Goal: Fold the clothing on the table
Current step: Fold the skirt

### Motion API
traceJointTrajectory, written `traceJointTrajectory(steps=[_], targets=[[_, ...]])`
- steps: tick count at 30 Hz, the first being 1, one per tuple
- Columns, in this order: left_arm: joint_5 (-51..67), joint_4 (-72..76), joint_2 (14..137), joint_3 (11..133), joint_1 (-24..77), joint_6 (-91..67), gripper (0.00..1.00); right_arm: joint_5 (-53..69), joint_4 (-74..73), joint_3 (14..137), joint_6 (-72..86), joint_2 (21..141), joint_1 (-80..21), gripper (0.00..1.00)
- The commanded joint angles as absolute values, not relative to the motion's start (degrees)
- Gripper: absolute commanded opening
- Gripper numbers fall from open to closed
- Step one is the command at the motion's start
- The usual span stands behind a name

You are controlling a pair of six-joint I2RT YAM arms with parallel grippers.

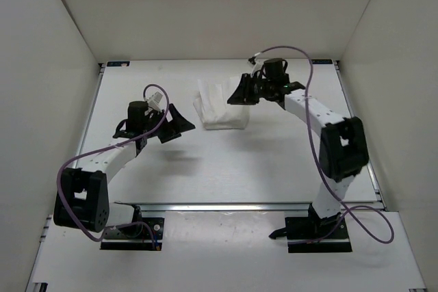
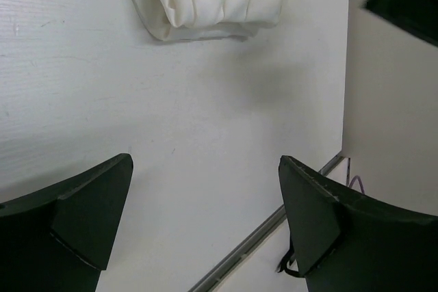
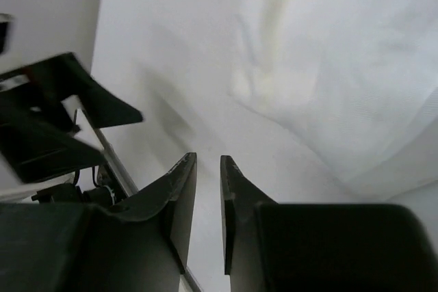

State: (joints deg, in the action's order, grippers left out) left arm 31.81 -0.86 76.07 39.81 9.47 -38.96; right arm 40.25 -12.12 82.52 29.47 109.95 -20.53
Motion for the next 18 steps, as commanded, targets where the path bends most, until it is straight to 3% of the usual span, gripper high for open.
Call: traceJointTrajectory(steps=[1,7,10,13,14,17,18], targets=[[36.6,-1.3,73.5,39.8,9.0,-36.1,0.99,33.8,-13.3,79.4,23.7,96.8,-19.3,0.19],[30.3,-13.5,75.8,46.5,12.7,-26.3,0.99,20.4,-11.3,67.0,17.1,83.7,-18.3,0.36],[27.6,-13.5,74.1,45.3,13.1,-26.1,0.99,17.4,-10.0,64.3,13.9,80.5,-18.7,0.42],[29.3,-9.8,71.6,42.8,11.6,-27.2,0.99,16.6,-7.0,61.3,11.3,77.8,-18.7,0.55],[28.9,-9.3,70.8,42.5,11.5,-27.2,0.99,17.7,-5.6,59.3,10.9,76.7,-18.5,0.53],[26.8,-11.5,69.9,43.5,11.5,-25.3,0.99,19.0,-3.1,57.7,10.4,75.5,-18.5,0.28],[26.2,-12.2,69.5,43.6,11.8,-25.1,0.99,18.9,-2.4,57.0,9.8,75.3,-18.9,0.24]])
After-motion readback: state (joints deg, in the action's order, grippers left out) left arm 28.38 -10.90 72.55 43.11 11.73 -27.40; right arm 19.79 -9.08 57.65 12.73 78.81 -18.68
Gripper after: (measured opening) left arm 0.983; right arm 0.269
